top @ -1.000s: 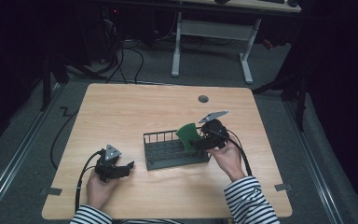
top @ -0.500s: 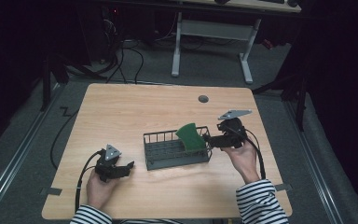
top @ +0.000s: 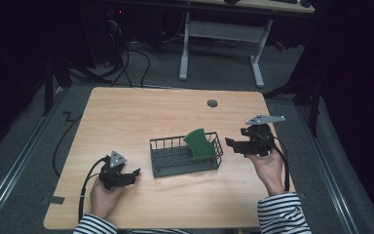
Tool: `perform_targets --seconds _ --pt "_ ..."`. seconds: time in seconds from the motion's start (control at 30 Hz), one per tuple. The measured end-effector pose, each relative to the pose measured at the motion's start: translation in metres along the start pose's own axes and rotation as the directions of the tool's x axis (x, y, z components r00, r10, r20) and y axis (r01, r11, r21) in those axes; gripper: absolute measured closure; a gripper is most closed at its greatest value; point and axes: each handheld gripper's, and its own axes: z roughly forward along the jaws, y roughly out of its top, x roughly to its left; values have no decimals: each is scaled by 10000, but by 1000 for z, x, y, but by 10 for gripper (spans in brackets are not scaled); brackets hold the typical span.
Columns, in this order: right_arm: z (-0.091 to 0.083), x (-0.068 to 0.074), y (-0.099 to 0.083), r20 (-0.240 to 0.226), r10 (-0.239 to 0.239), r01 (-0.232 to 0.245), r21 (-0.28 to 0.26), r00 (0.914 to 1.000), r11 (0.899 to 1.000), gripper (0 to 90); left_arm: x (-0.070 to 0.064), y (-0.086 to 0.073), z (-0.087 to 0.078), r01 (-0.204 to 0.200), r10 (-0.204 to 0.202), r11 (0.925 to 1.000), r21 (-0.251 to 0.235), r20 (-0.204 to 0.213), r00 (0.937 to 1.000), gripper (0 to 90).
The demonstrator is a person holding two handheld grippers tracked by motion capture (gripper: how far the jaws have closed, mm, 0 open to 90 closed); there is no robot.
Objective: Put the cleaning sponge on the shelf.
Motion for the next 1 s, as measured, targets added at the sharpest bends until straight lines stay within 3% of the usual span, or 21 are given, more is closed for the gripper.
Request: perform_targets --seconds 0.47,1.0 --pt "-21 -11 -20 311 315 -305 -343 9990 9989 299 0 0 0 2 -2 10000 -3 -2 10000 282" --pt "-39 -27 -62 337 1323 -1286 -942 9906 9872 307 0 0 0 8 -8 10000 -6 -4 10000 282"
